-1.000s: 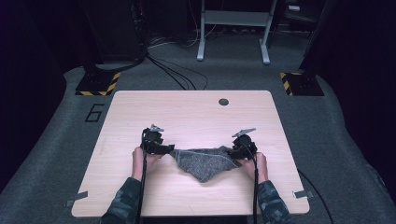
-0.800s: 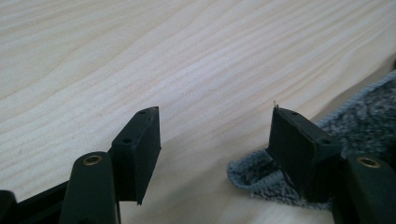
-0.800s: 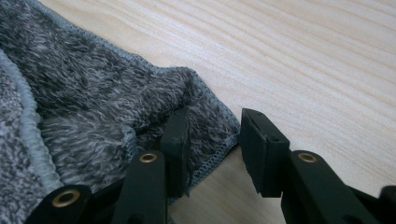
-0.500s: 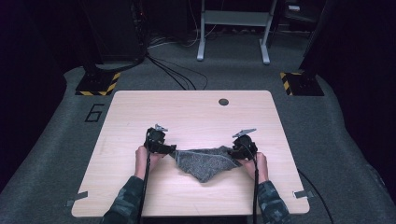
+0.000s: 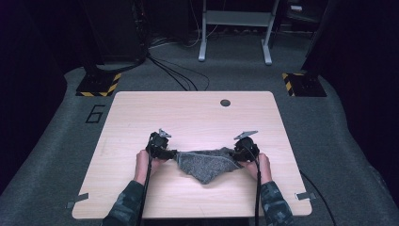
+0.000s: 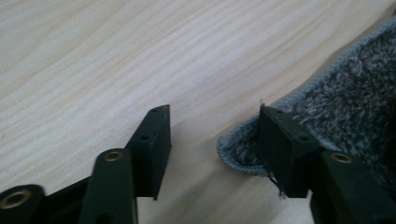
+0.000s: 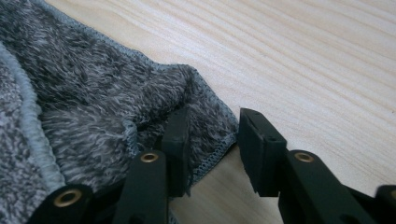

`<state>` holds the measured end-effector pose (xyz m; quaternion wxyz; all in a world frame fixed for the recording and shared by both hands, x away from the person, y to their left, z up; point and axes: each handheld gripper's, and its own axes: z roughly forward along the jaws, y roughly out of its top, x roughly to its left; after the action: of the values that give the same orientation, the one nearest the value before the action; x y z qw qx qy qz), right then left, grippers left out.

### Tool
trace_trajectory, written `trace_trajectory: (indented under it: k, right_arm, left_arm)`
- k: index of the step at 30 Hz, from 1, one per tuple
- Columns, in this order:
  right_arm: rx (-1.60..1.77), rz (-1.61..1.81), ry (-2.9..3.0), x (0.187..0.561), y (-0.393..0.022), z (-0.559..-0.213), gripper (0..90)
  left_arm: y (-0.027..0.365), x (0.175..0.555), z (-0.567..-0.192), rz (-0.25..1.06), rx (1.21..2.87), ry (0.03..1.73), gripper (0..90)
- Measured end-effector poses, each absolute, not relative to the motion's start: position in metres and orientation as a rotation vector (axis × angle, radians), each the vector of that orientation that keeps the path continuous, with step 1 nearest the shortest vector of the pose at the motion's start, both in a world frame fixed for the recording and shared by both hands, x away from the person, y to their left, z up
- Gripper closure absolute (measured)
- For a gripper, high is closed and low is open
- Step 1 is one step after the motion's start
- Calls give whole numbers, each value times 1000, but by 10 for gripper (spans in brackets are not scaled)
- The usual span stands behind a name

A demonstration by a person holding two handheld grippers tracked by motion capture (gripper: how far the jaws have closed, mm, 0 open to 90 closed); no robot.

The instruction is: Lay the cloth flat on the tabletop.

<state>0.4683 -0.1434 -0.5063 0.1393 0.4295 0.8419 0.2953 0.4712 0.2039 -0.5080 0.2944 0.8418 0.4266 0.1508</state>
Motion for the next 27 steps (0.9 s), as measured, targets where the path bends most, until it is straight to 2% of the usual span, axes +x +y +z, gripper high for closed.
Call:
trace_trajectory:
  k: [1, 2, 5, 14, 20, 27]
  right_arm:
    - [1241, 854, 2433, 468, -143, -506, 673]
    - [1238, 852, 2444, 468, -144, -506, 727]
    - [1250, 870, 2451, 467, -142, -506, 838]
    - [1281, 941, 2438, 464, -146, -509, 883]
    - [1276, 958, 2402, 463, -147, -507, 888]
    - [1241, 1033, 2296, 454, -156, -483, 889]
  left_arm:
    - [203, 470, -508, 401, 2242, 1134, 524]
    - [202, 469, -507, 405, 2248, 1126, 580]
    - [201, 466, -508, 406, 2242, 1114, 649]
    - [197, 459, -511, 409, 2217, 1069, 867]
    - [201, 459, -510, 404, 2176, 1073, 880]
    - [205, 451, -493, 432, 2124, 1047, 881]
